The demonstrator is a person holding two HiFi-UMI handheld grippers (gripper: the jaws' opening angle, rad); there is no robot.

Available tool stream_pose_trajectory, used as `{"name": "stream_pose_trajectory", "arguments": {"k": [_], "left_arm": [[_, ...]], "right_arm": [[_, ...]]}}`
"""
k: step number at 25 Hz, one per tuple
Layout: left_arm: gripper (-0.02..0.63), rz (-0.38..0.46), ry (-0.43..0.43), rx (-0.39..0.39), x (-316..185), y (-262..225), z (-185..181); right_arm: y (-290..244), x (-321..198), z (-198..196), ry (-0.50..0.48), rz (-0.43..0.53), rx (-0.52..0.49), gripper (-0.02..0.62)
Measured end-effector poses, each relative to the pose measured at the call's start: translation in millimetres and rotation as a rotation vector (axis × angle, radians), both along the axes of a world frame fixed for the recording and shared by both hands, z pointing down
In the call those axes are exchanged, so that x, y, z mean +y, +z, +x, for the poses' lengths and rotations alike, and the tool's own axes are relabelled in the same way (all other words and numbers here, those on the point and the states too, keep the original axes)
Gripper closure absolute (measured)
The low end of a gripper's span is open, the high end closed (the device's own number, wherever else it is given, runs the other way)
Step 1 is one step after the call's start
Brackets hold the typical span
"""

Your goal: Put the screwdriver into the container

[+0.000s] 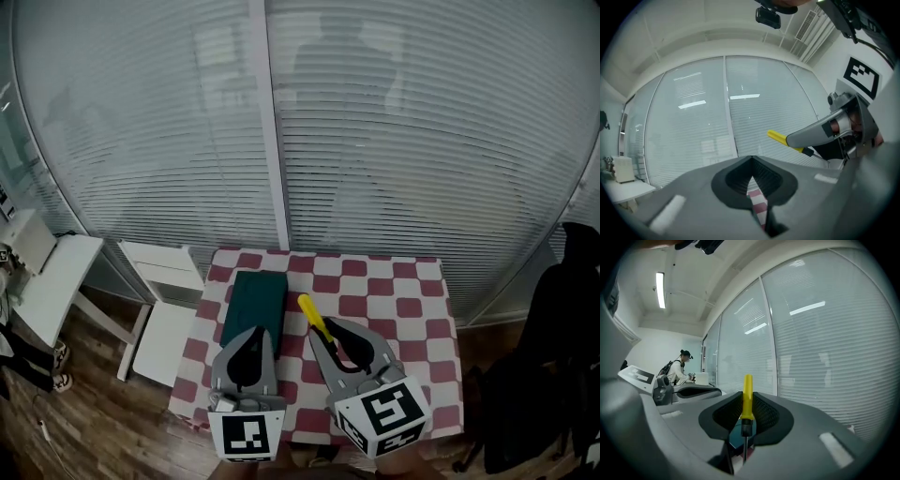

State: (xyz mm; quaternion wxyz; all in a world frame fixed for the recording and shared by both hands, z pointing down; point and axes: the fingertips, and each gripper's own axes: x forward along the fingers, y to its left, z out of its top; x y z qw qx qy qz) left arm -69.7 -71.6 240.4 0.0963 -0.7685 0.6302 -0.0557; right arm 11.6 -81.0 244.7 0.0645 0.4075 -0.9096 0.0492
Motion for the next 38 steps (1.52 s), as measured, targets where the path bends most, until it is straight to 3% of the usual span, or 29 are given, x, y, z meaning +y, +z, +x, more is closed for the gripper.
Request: {"name": "stream_pose_trajectory", "arguments": {"k": [8, 22, 30, 38], "left_arm": [[0.606, 0.013, -0.042, 0.007, 16.5, -5.1, -43.8], [0.606, 0.005, 0.083, 0.055, 15.3, 3.2, -132.7], [0.606, -0.032, 0.165, 0.087, 16.9, 15.6, -147.8], [0.606, -0.115, 0.172, 0.09, 17.7, 47.4, -163.7]], "right_arm": [[2.9, 14.6, -42.5, -0.047, -0.002, -0.001, 0.505], [29.8, 19.3, -125.5, 0.08, -0.033, 0.071, 0.505], [64.9, 29.1, -144.8, 0.139, -0.064, 0.13, 0.505], [117.4, 33.6, -154.9, 0.151, -0.167, 0.145, 0.505]]}}
